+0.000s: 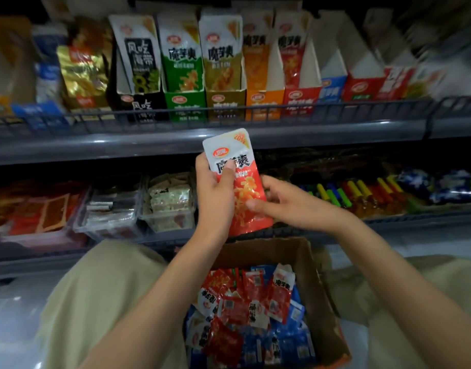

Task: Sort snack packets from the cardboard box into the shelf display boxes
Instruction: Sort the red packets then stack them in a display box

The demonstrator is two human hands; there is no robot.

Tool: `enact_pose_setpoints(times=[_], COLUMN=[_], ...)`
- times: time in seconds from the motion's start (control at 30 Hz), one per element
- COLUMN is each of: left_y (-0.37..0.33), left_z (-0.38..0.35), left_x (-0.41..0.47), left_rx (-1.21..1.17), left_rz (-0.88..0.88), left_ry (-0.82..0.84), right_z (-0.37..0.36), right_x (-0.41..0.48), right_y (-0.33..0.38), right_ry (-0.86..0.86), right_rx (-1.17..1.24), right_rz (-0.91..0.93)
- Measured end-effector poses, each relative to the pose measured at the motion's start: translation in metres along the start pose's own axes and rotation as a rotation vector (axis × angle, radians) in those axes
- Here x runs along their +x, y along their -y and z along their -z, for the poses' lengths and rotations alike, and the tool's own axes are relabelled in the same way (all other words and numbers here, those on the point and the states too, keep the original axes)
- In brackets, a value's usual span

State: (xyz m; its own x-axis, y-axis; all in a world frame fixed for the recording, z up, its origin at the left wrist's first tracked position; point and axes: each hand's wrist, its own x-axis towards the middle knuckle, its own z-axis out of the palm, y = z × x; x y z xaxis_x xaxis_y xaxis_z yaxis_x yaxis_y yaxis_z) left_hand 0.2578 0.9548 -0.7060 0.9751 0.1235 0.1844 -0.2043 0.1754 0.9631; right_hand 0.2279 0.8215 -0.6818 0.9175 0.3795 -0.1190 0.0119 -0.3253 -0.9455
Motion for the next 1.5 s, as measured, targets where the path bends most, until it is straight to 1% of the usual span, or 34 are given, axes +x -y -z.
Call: enact_pose_setpoints(times=[0.07,0.13,0.27,0.37,0.47,0.53,0.6,0.67,0.73,0.8,0.9,0.97,1.03,1.13,1.23,1.33,1.5], left_y=[-0.002,-0.003,0.000,0.002,0.005,0.008,0.007,-0.002,-0.017,-0.033,-0.050,-0.049,-0.042,-0.022,-0.002,0.013,0.021], left_z=[-0.010,-0.018,-0.028,-0.033,-0.034,-0.034,-0.033,-0.033,-0.033,-0.033,-0.045,-0.058,-0.073,-0.092,-0.103,-0.108,-0.108], left_x=[-0.002,-0.007,-0.015,-0.016,-0.014,-0.011,-0.009,-0.006,0.003,0.017,0.046,0.069,0.093,0.117,0.127,0.130,0.132], left_rx=[0.041,0.097,0.178,0.178,0.201,0.236,0.257,0.278,0.373,0.521,0.732,0.883,1.040,1.261,1.344,1.374,1.363], left_rz=[-0.071,-0.143,-0.232,-0.240,-0.243,-0.279,-0.324,-0.362,-0.444,-0.566,-0.754,-0.854,-0.889,-0.920,-1.002,-1.055,-1.127], left_ry=[0.070,0.142,0.256,0.283,0.281,0.273,0.282,0.297,0.321,0.341,0.267,0.200,0.172,0.178,0.184,0.110,0.046], right_z=[0.012,0.018,0.022,0.026,0.030,0.030,0.030,0.033,0.042,0.054,0.083,0.104,0.125,0.151,0.172,0.192,0.224], right_x=[0.000,-0.002,-0.013,-0.017,-0.015,-0.013,-0.012,-0.010,-0.007,-0.004,0.001,0.009,0.021,0.042,0.062,0.081,0.102], right_y=[0.005,0.006,-0.007,-0.002,0.002,0.007,0.012,0.020,0.033,0.050,0.073,0.080,0.082,0.077,0.070,0.063,0.060], right_ry=[-0.104,-0.187,-0.267,-0.273,-0.282,-0.301,-0.332,-0.407,-0.532,-0.662,-0.803,-0.860,-0.893,-0.933,-0.969,-0.993,-0.914], right_rx=[0.002,0.001,0.017,0.106,0.091,0.061,0.006,-0.043,0.002,0.093,0.142,0.170,0.215,0.227,0.209,0.102,0.070], right_rz=[-0.017,0.006,0.055,0.016,-0.037,-0.024,0.030,0.114,0.212,0.336,0.507,0.561,0.600,0.625,0.674,0.710,0.725])
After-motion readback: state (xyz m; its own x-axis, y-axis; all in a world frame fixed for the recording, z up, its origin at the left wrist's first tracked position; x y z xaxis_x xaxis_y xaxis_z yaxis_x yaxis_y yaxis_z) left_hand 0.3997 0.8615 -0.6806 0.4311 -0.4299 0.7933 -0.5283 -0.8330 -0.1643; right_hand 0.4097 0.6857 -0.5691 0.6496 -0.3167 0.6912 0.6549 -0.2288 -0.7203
